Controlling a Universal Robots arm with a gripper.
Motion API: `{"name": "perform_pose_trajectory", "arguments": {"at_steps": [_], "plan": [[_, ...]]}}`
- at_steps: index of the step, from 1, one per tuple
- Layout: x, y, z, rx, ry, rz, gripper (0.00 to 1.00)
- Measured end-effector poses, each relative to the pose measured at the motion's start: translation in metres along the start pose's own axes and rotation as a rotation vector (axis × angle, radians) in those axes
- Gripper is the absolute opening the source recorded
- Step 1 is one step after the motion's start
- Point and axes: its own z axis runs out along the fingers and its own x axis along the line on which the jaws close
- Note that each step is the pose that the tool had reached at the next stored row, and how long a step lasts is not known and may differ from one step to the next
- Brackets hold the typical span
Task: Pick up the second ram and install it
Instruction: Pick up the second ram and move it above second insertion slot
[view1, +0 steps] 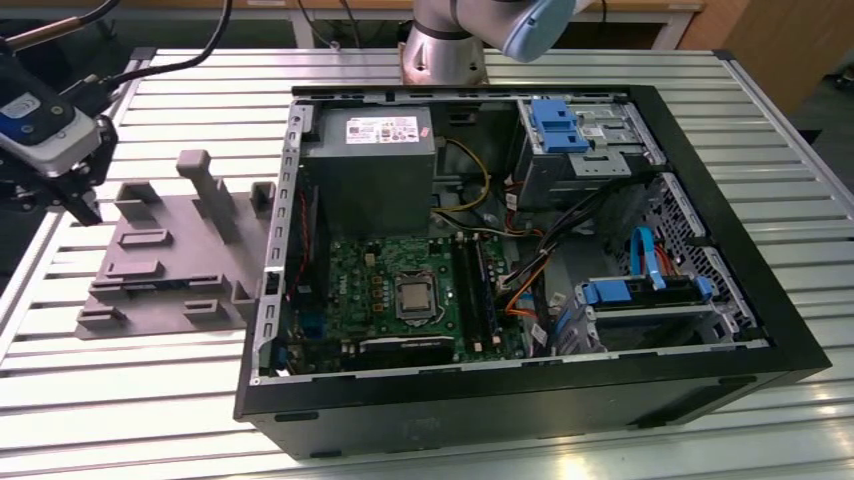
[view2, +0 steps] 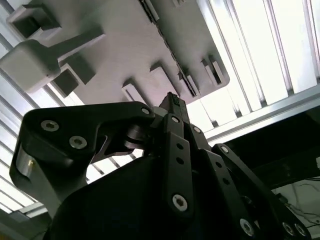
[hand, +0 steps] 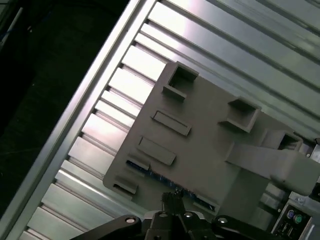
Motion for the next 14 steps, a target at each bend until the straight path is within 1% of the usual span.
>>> {"name": "perform_pose_trajectory", "arguments": {"at_steps": [14], "plan": [[0.0,0.0,0.0009,-0.0062,0.0109,-0.254,0.11]]}}
